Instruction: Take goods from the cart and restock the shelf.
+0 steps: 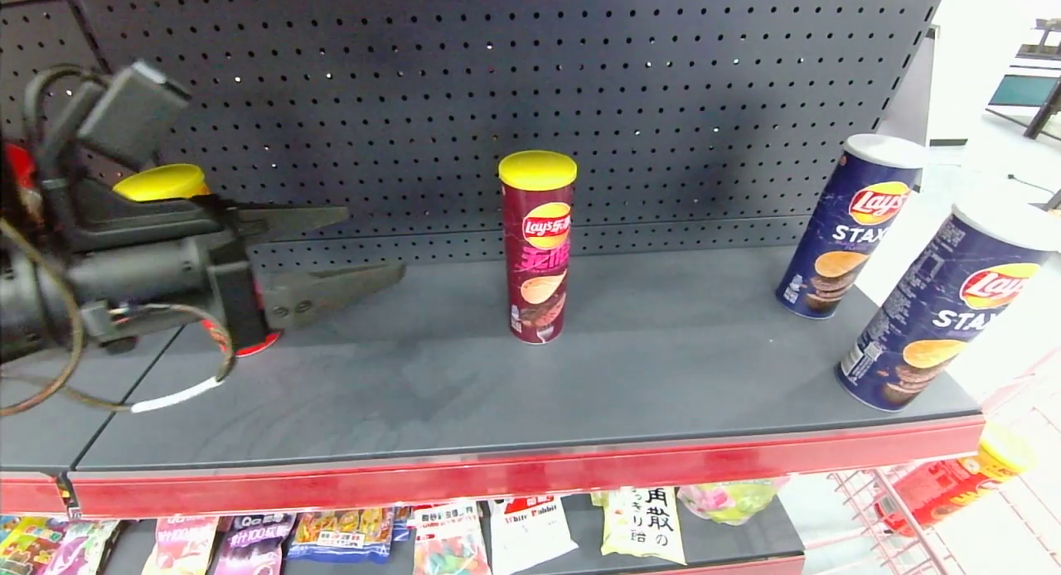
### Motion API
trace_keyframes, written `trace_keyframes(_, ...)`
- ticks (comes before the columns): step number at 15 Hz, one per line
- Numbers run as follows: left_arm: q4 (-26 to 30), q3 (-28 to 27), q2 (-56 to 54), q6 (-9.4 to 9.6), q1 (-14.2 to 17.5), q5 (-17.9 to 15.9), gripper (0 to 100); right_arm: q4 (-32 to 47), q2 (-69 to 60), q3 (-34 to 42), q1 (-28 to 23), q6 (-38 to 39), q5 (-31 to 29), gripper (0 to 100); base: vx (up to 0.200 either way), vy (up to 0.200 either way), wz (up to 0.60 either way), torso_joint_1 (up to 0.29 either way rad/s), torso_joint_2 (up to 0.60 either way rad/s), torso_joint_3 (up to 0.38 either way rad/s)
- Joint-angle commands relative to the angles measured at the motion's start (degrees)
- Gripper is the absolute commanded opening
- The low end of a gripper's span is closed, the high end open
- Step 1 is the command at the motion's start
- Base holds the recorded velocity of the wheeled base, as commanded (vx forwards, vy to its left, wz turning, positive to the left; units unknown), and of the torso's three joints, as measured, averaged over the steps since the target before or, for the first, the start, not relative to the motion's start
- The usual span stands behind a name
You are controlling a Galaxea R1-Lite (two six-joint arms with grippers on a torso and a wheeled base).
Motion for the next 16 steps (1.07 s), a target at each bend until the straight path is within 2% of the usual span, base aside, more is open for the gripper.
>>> trace_keyframes(1,-1.6,-8.4,14.9,1.25,-3.9,-1.7,100,0.0,0.1,0.0,0.0,0.0,-0.1,0,0.0,0.0,0.0,0.0,0.0,0.0)
trace_keyframes(4,-1.6,-14.1,21.3,1.78,-4.7,-1.6,100,0.0,0.1,0.0,0.0,0.0,-0.1,0,0.0,0.0,0.0,0.0,0.0,0.0)
trace_keyframes(5,-1.6,-15.6,23.2,2.92,-4.7,-1.7,100,0.0,0.1,0.0,0.0,0.0,-0.1,0,0.0,0.0,0.0,0.0,0.0,0.0)
trace_keyframes(7,-1.6,-18.2,25.8,4.06,-4.9,-2.0,100,0.0,0.1,0.0,0.0,0.0,-0.1,0,0.0,0.0,0.0,0.0,0.0,0.0)
trace_keyframes(8,-1.4,-20.8,27.5,4.06,-5.8,-2.1,100,0.0,0.1,0.0,0.0,0.0,-0.1,0,0.0,0.0,0.0,0.0,0.0,0.0)
trace_keyframes(11,-1.4,-26.6,32.0,4.06,-6.2,-2.2,100,0.1,0.1,0.0,0.0,0.0,-0.2,0,0.0,0.0,0.0,0.0,0.0,0.0)
trace_keyframes(16,-1.3,-32.1,36.9,4.06,-7.9,-2.2,100,0.2,0.1,-0.2,0.0,0.0,-0.2,0,0.0,0.0,0.0,0.0,0.0,0.0)
